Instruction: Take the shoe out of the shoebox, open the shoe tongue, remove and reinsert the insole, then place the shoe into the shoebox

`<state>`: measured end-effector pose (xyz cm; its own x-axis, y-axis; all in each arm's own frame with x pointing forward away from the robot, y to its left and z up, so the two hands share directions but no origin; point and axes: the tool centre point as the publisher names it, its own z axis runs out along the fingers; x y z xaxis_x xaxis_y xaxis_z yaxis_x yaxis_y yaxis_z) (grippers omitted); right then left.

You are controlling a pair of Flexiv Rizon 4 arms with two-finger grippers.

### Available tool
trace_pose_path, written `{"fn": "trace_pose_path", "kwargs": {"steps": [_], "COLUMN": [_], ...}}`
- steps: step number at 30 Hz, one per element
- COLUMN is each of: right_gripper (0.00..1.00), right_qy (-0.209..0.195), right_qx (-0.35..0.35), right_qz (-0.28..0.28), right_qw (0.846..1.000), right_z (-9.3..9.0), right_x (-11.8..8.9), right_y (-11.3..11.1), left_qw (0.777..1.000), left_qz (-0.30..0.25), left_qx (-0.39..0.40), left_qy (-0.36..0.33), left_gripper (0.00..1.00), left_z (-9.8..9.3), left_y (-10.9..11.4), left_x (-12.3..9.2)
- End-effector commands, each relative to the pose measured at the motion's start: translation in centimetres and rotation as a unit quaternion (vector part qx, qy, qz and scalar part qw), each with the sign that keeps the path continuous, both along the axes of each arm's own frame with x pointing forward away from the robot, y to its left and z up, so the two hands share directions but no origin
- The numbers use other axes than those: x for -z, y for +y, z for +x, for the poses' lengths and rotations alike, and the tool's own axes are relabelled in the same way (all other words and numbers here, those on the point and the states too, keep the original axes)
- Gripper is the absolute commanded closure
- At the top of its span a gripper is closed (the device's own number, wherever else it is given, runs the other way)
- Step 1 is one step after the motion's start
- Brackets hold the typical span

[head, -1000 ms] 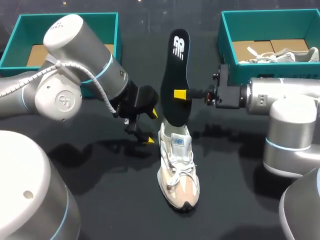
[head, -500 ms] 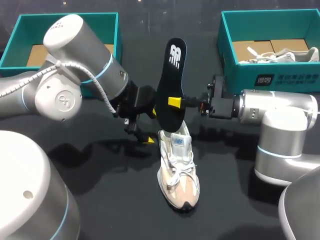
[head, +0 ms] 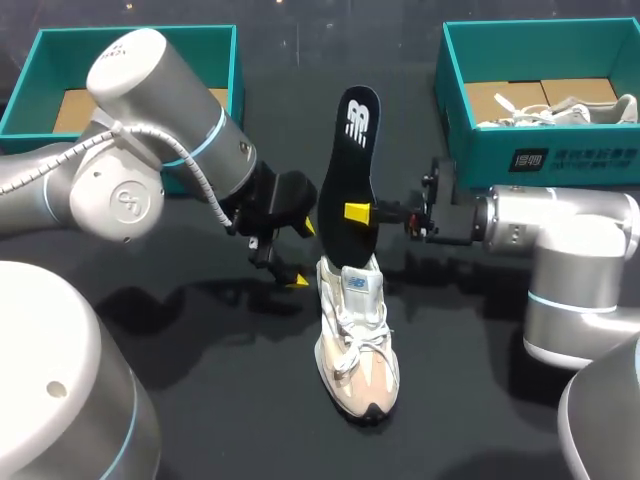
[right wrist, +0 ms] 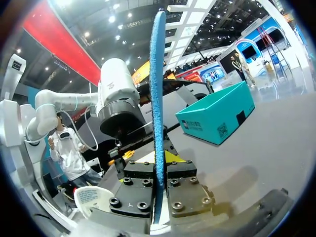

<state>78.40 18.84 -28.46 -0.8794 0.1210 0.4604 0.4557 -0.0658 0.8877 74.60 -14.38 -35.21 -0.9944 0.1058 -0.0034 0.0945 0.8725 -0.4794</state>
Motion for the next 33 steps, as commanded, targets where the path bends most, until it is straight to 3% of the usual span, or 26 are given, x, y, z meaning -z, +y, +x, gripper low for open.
{"fn": "trace_pose_path", "kwargs": {"steps": [1,33], "right_gripper": [1.0,1.0], "right_qy": [-0.001,-0.014], "right_qx": [-0.009,-0.016], "right_qz": [0.0,0.01], "right_qw": [1.0,1.0], "right_z": [0.05,-0.6], "right_x": [0.48,1.08], "right_y": [-0.2,-0.06], "left_qw": [1.0,1.0], "left_qz": [0.0,0.0], "left_qx": [0.0,0.0], "left_qy": [0.0,0.0], "left_gripper": [0.0,0.0], "left_z": [-0.01,-0.01], "left_y": [0.0,0.0], "left_x": [0.06,0.06]}}
